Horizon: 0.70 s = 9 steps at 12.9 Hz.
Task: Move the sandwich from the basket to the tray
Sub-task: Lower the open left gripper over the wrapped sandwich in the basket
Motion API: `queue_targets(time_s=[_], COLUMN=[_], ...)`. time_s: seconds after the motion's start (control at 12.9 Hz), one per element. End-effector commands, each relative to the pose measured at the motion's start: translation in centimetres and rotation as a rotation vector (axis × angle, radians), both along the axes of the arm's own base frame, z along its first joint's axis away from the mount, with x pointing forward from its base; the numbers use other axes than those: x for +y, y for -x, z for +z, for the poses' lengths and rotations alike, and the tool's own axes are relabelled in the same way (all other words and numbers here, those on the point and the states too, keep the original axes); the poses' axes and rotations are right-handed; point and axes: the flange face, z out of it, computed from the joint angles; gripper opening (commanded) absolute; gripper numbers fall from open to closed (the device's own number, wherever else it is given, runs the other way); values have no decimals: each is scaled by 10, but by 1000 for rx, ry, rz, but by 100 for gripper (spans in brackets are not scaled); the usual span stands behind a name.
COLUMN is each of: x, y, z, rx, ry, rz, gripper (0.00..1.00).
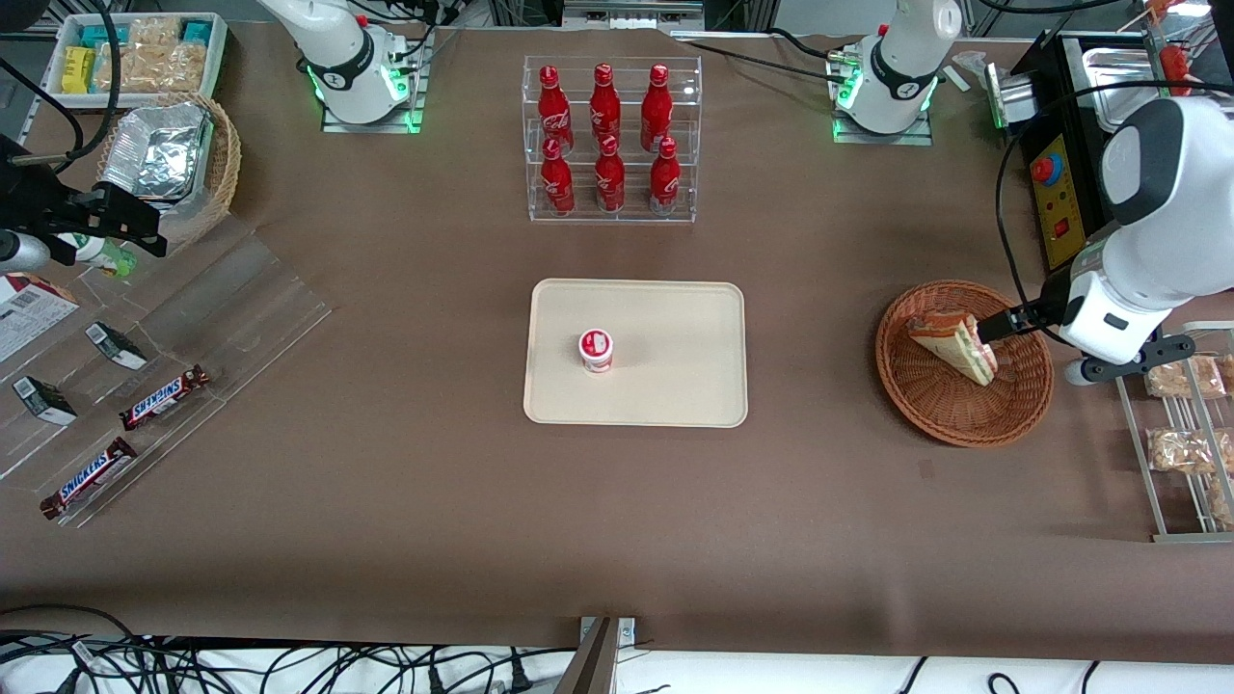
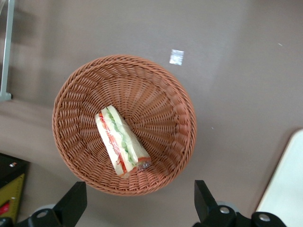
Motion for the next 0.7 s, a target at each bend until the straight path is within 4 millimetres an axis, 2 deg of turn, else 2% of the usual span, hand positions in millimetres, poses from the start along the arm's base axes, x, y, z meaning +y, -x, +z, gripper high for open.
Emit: queue_targets(time_s=[0.0, 0.23, 0.46, 0.62], x=[6, 12, 11, 10], y=[20, 28, 45, 54], z=[-19, -48, -87, -107], rx=[-42, -68, -111, -111], ry=[-29, -36, -104, -105], rz=[106, 258, 323, 356], gripper=[100, 100, 100, 100])
